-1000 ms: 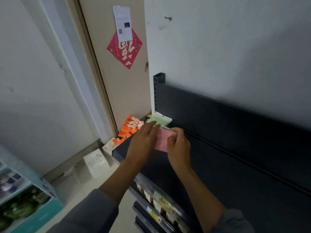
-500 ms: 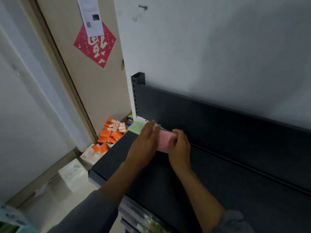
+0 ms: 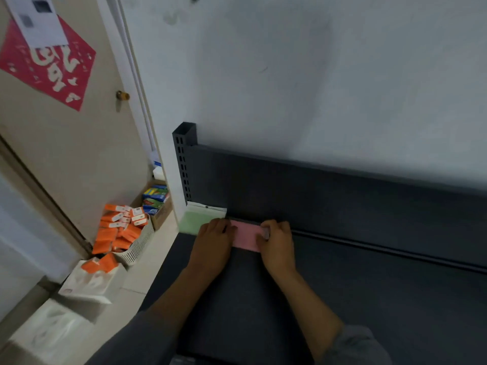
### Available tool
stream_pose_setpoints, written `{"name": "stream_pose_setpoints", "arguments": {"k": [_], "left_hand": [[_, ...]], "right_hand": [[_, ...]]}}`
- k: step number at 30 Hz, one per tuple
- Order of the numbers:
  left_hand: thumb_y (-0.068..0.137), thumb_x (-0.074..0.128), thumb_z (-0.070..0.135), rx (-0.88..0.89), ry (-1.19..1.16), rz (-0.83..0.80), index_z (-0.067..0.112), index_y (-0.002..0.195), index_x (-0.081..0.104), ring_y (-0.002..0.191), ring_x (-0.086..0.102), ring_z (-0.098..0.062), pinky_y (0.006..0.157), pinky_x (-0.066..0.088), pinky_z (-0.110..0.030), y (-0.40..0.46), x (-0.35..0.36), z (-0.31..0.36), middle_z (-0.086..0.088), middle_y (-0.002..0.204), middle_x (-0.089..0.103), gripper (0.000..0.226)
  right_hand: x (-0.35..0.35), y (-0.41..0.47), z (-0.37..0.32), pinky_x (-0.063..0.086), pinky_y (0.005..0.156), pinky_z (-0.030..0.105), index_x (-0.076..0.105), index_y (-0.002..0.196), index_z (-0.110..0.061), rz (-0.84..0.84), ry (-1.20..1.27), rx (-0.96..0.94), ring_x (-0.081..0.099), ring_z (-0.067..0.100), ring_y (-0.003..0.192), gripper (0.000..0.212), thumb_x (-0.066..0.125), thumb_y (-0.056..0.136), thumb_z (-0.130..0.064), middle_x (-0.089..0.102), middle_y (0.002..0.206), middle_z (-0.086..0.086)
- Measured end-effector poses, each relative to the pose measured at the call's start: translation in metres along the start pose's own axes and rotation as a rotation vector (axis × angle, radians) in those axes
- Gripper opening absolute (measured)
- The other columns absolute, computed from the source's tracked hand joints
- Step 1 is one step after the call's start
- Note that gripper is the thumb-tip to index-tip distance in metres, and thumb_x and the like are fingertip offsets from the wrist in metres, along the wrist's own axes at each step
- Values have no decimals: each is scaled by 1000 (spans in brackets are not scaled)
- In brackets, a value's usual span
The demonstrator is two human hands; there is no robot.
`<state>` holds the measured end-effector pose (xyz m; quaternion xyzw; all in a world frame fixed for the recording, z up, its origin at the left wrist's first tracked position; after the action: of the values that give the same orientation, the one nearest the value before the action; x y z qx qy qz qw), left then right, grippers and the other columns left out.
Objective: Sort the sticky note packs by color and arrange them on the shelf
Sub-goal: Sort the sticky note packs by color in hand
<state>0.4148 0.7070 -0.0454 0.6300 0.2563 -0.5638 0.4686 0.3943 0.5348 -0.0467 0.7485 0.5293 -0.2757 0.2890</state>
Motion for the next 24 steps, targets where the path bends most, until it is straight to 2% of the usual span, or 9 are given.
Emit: {"name": "stream_pose_setpoints", "arguments": {"k": [3,5,9,14,17,19,24], "left_hand": [[88,45,45,22,5,9,16,112,73,112,60,-29,95,46,-44,4,-2,-4,-6,121,66,47],[87,49,52,26,-10,4,16,112,73,112,59,-28,97,45,-44,5,-3,-8,-5,121,65,50],[88,61,49,15,-38,13,13,116,71,113,59,-28,99,46,-45,2,-3,-13,-7,123,65,47],[83,72,48,38,-32,38,12,107,74,105,62,-28,93,50,-43,8,0,-4,-7,115,68,43],[82,74,44,28,-54,57,10,106,74,104,63,-29,93,49,-44,14,5,5,-10,114,69,42],[85,71,42,29,-65,52,9,106,73,104,63,-29,93,48,-44,14,9,12,-10,115,68,39],[86,70,42,41,-74,71,10,104,73,99,63,-29,91,49,-42,13,12,24,-10,113,67,37]], "right_hand": [[5,1,-2,55,85,36,66,114,-19,24,-60,-15,58,19,94,22,68,93,-25,48,111,1],[8,5,-7,56,83,37,68,113,-18,26,-65,-36,59,20,94,22,69,93,-26,51,110,2],[11,6,-12,56,82,37,69,113,-16,39,-72,-37,59,20,95,23,69,93,-28,52,109,3],[-1,-6,-6,52,84,27,66,119,-15,75,-47,-22,56,16,96,26,66,95,-27,51,110,1],[-8,-12,1,46,90,24,66,123,-14,41,-91,-43,52,18,106,31,67,95,-28,53,115,3],[-11,-16,8,43,95,25,65,124,-16,19,-152,-50,46,20,114,34,67,94,-32,53,121,3],[-23,-21,20,44,101,34,65,124,-20,48,-200,-10,39,21,112,36,65,94,-41,50,121,4]]}}
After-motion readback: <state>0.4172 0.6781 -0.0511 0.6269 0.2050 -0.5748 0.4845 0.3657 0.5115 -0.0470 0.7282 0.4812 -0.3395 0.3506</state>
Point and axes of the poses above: each hand's wrist, its own y-axis towards the middle knuckle, its own x-axis out of the palm, z = x × y, the point moved 5 cm from there along y, towards the middle knuckle
